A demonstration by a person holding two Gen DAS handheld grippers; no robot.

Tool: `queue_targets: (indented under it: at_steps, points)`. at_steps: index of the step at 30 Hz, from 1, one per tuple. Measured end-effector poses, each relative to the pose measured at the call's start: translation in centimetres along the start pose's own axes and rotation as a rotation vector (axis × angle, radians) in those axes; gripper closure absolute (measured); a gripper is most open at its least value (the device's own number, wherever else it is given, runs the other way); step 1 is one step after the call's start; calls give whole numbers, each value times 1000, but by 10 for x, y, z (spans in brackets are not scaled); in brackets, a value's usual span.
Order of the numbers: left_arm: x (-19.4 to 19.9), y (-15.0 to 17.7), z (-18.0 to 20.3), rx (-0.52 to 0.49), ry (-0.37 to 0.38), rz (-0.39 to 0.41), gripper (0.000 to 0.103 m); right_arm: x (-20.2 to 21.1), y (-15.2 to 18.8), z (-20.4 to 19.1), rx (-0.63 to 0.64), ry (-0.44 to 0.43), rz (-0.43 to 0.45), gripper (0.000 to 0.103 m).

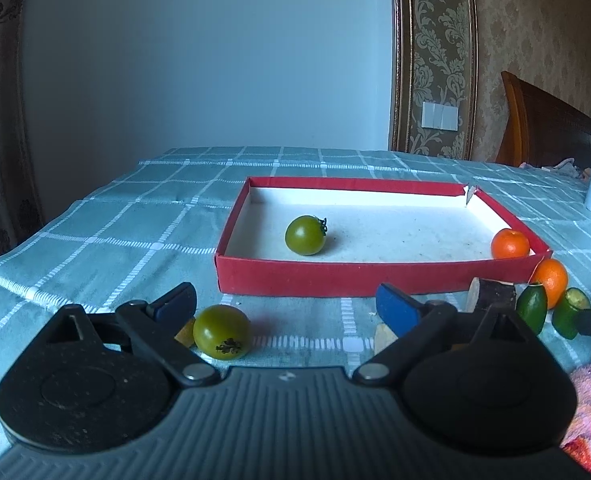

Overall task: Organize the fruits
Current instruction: 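Reach the right tool to the cut cucumber piece and grasp it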

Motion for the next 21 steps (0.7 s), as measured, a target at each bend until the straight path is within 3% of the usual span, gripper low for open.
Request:
queue_targets:
  at_steps: [7,18,21]
  points:
    - [-4,2,0,-3,6,-29,7,-10,1,-1,25,9,-23,59]
    - [-6,3,-1,2,11,-42,4,-19,1,1,38,10,-37,60]
    - [-6,3,-1,6,13,-45,3,-23,1,-2,45,2,-44,69]
Point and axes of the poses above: each gripper's, at about its wrist camera, not at the fingertips, and x roughly against the way its jaws point, z to its right, y to its underside, the point moved 10 cm from there along -x, roughly the way its jaws point, and after that the axes turned 4 degrees about -x, right-handed, at the moved point
